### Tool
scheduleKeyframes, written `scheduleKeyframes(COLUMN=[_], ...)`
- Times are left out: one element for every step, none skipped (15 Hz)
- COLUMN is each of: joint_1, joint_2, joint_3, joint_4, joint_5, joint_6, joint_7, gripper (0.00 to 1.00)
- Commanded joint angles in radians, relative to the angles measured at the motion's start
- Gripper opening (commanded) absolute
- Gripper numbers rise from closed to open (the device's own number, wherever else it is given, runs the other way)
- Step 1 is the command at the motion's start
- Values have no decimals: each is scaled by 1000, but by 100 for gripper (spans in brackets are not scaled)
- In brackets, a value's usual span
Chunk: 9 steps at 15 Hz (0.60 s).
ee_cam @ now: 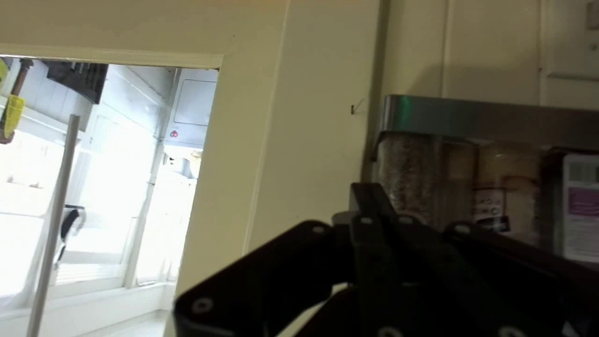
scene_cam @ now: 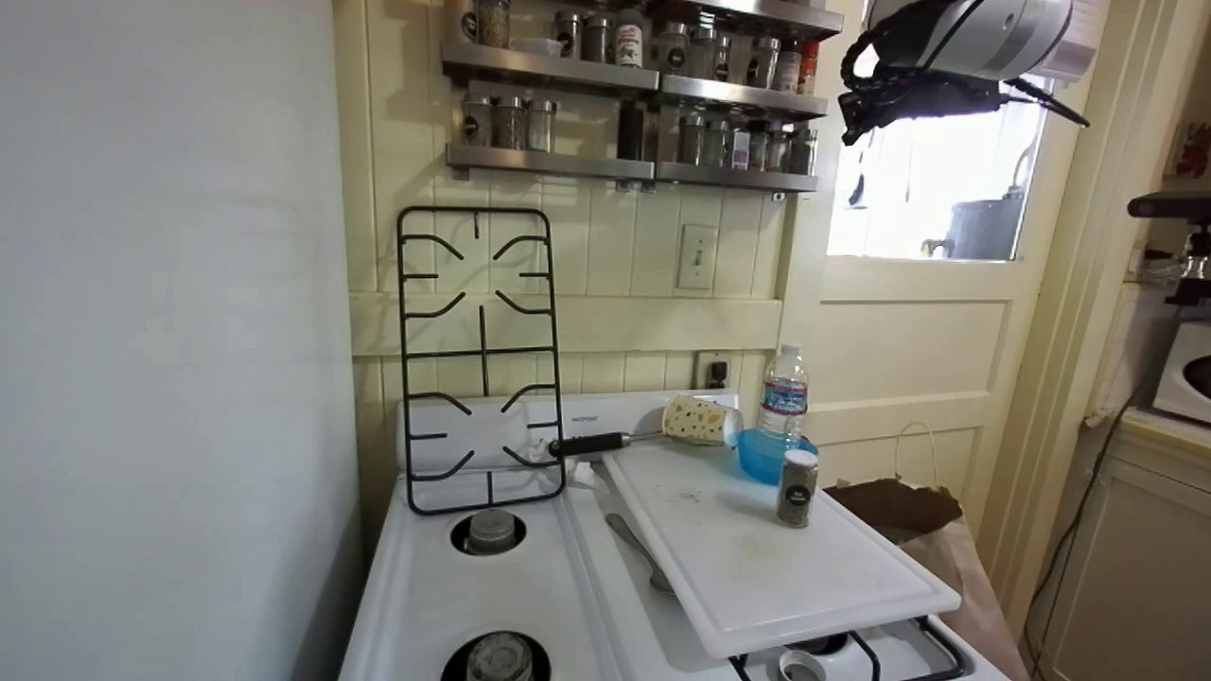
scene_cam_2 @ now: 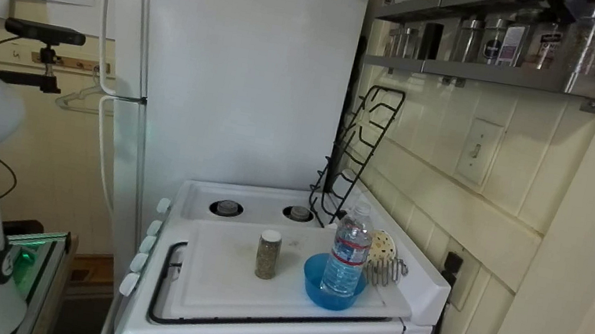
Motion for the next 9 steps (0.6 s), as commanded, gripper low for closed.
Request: scheduleKeyframes(joint_1=[45,58,104,125,139,151,144,156,164], joint_2=[-175,-217,-252,-291,-327,-358,-382,-300,-330], joint_3=[-2,-2,-34,-38,-33,-28,-3,-37,-30], joint_4=[-160,-195,-215,-237,-260,-274,-291,-217,-237], joint_5=[55,59,46,45,25,7,-37,-10,-25], joint_6=[-116,-154,-203,-255,-302,-347,-362,-320,-339], joint_7=[-197,-233,-251,-272,-269,-270,-230,-229,-226], gripper=[0,0,0,0,0,0,26,1,8])
